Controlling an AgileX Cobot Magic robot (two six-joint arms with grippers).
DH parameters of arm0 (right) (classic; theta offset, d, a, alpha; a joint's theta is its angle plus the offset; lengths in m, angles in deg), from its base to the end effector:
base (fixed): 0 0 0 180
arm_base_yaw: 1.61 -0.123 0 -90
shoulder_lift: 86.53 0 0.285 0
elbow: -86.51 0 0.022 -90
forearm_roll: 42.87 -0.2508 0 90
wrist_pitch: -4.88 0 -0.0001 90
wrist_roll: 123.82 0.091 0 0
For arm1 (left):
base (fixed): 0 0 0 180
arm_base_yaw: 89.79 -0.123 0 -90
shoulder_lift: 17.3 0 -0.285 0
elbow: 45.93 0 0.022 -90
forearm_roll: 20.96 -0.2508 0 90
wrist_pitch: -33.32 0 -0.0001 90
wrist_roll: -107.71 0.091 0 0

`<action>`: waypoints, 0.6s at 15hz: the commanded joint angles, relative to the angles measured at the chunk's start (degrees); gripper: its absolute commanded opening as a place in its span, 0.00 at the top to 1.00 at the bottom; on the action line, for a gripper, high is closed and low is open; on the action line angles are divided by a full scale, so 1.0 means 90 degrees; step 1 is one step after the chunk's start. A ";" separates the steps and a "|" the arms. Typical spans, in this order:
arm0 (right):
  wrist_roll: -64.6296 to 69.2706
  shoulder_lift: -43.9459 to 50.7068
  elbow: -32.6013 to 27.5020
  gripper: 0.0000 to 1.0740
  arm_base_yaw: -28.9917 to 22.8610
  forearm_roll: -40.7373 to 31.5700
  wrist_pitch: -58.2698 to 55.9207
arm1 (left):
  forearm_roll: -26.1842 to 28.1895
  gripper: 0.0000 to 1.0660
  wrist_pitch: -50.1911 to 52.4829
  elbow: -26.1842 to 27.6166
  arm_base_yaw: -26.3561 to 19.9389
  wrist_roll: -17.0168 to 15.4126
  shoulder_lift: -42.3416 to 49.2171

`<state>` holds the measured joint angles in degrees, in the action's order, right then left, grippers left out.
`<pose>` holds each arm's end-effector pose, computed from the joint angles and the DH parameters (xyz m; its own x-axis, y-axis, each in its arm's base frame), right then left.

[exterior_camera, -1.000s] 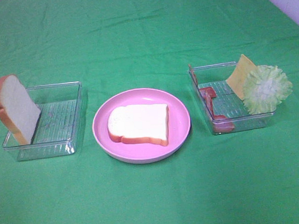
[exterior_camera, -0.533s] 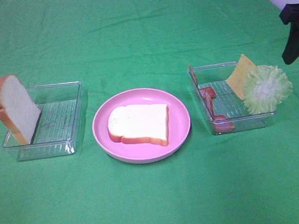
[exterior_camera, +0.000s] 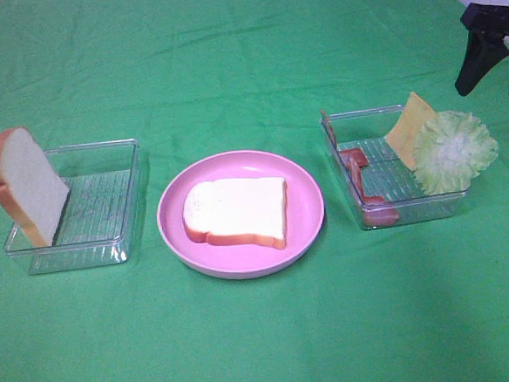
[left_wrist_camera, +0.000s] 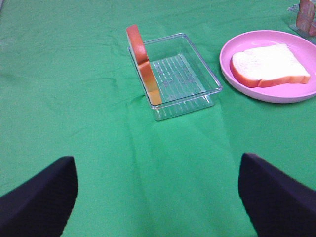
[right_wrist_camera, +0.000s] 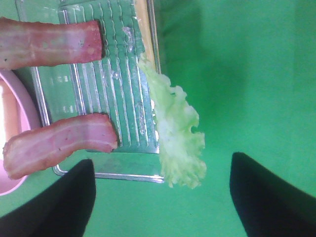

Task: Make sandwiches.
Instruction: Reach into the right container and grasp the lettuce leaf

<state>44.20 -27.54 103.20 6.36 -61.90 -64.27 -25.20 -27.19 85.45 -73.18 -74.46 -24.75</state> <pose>0.4066 -0.0289 0.2406 -0.9859 0.0545 -0.1584 0.0064 0.9572 0.2894 -0.0037 0.0072 0.2776 -0.4281 0.1262 -0.8949 0.2295 0.9729 0.0275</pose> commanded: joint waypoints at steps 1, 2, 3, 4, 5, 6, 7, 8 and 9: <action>-0.0357 -0.0280 0.0032 0.29 0.0089 -0.0178 -0.0337 | 0.0019 0.21 0.0083 -0.0013 0.0025 -0.0032 0.0127; -0.0427 -0.0382 0.0032 0.27 0.0089 -0.0089 -0.0337 | 0.0019 0.21 0.0083 -0.0013 0.0025 -0.0032 0.0127; -0.0458 -0.0465 0.0032 0.27 0.0089 -0.0089 -0.0325 | 0.0019 0.21 0.0083 -0.0013 0.0025 -0.0032 0.0127; -0.0477 -0.0624 0.0032 0.27 0.0089 -0.0095 -0.0166 | 0.0019 0.21 0.0083 -0.0013 0.0025 -0.0032 0.0127; -0.0522 -0.0745 0.0032 0.27 0.0089 -0.0089 -0.0095 | 0.0019 0.21 0.0083 -0.0013 0.0025 -0.0032 0.0127; -0.0605 -0.0859 0.0032 0.27 0.0089 -0.0102 -0.0076 | 0.0019 0.21 0.0083 -0.0013 0.0025 -0.0032 0.0127; -0.0624 -0.0923 0.0032 0.27 0.0089 -0.0115 -0.0045 | 0.0019 0.21 0.0083 -0.0013 0.0025 -0.0032 0.0127; -0.0643 -0.0993 0.0032 0.27 0.0089 -0.0210 0.0013 | 0.0019 0.21 0.0083 -0.0013 0.0025 -0.0032 0.0127; -0.0707 -0.1050 0.0032 0.28 0.0083 -0.0286 0.0019 | 0.0019 0.21 0.0083 -0.0013 0.0025 -0.0032 0.0127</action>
<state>38.70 -36.99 103.26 7.04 -64.13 -64.10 -25.20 -27.19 85.45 -73.18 -74.46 -24.75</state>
